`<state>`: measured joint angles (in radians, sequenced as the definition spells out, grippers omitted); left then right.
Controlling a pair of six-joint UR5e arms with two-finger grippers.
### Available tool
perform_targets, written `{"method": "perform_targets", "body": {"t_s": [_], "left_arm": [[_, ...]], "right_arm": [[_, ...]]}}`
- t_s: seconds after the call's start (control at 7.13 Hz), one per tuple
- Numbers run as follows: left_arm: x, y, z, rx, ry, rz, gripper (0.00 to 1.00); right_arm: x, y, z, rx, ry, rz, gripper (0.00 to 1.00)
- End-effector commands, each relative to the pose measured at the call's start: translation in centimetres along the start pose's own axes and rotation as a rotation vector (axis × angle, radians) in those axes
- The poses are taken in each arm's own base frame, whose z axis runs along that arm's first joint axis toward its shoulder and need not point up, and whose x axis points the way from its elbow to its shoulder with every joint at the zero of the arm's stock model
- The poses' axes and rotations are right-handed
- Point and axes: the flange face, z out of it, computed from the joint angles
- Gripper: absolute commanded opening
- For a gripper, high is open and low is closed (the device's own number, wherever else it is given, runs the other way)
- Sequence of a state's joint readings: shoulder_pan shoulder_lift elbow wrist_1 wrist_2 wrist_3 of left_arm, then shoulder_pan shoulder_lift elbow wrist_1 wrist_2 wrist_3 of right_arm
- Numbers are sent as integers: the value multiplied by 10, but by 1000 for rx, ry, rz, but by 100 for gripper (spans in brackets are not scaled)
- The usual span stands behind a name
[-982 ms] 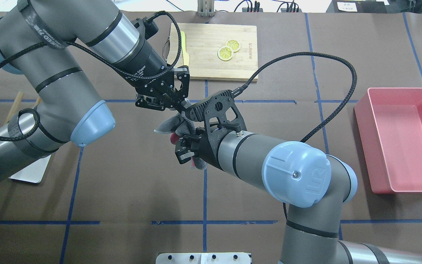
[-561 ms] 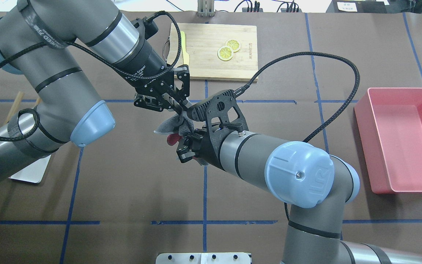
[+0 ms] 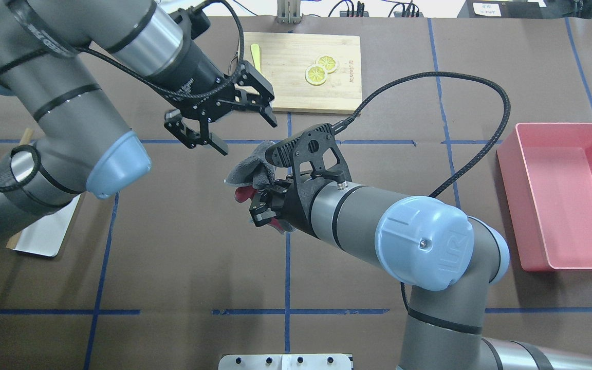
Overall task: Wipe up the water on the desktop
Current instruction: 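Open the left gripper and withdraw it while the right gripper holds the cloth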
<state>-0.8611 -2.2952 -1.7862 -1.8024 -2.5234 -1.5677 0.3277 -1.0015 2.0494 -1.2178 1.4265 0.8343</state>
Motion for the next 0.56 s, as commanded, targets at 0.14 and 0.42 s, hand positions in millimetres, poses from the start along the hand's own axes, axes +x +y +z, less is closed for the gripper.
{"method": "perform_targets", "body": {"t_s": [0.14, 0.42], "left_arm": [[-58, -56, -53, 105, -19, -13, 100], [-103, -87, -99, 192, -34, 28, 100]], "right_arm": [[9, -2, -54, -164, 95, -10, 0], [41, 3, -95, -379, 226, 16, 0]]}}
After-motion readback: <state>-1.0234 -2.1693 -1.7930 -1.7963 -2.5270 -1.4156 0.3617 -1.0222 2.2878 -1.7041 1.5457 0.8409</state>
